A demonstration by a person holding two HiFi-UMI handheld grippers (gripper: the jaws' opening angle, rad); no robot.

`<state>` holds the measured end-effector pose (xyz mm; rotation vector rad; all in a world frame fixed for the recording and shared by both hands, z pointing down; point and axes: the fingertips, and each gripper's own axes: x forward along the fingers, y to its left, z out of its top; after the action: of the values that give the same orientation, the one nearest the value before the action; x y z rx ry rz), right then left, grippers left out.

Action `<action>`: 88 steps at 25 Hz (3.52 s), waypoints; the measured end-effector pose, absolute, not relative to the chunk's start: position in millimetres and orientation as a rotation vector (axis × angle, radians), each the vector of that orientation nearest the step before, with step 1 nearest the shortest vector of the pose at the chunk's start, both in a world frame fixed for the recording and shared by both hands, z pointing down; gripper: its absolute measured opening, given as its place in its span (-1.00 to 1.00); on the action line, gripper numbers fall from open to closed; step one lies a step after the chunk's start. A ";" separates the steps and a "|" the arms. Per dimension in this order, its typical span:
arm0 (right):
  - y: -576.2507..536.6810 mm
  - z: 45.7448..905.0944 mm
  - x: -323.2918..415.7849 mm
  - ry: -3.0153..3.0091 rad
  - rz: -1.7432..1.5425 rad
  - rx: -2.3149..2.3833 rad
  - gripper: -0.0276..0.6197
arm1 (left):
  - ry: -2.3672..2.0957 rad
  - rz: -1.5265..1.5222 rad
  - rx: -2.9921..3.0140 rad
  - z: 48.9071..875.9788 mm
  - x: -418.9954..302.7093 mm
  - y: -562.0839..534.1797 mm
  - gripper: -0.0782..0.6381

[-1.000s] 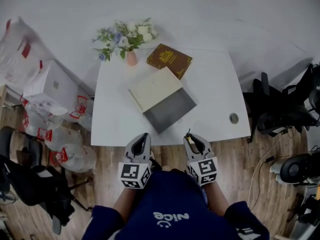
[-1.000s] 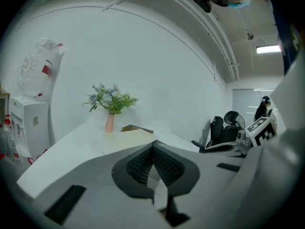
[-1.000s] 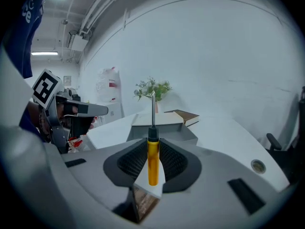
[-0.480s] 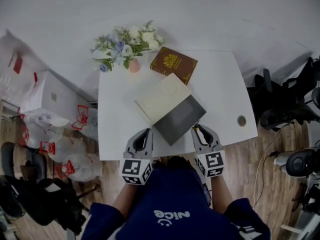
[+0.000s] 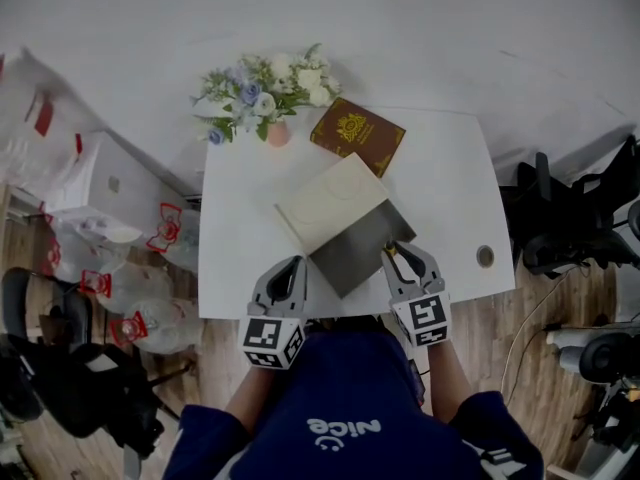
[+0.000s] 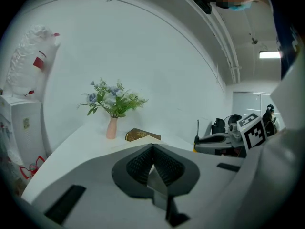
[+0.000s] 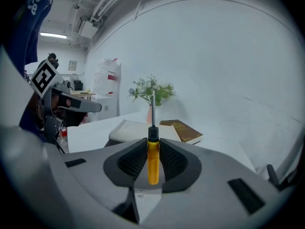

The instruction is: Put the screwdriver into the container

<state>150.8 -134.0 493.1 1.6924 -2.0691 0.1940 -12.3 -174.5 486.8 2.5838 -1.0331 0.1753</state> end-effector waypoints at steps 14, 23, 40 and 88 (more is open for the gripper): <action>-167.6 537.7 141.9 -2.109 0.051 1.247 -0.63 | -1.235 0.145 2.498 487.7 -22.9 -175.2 -0.74; -165.8 576.7 130.4 -2.069 0.028 0.940 -0.63 | -1.329 0.145 2.447 488.5 -28.5 -170.8 -0.74; -159.9 633.1 97.7 -2.024 0.204 0.498 -0.62 | -1.429 0.142 2.401 491.1 -44.2 -168.4 -0.74; -186.5 568.0 107.9 -2.222 0.385 1.001 -0.36 | -1.375 0.165 2.467 487.8 -22.3 -183.3 -0.74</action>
<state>107.9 -186.5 568.0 1.0013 -2.2220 0.3855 -22.3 -183.3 487.8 2.4669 -1.3749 0.1654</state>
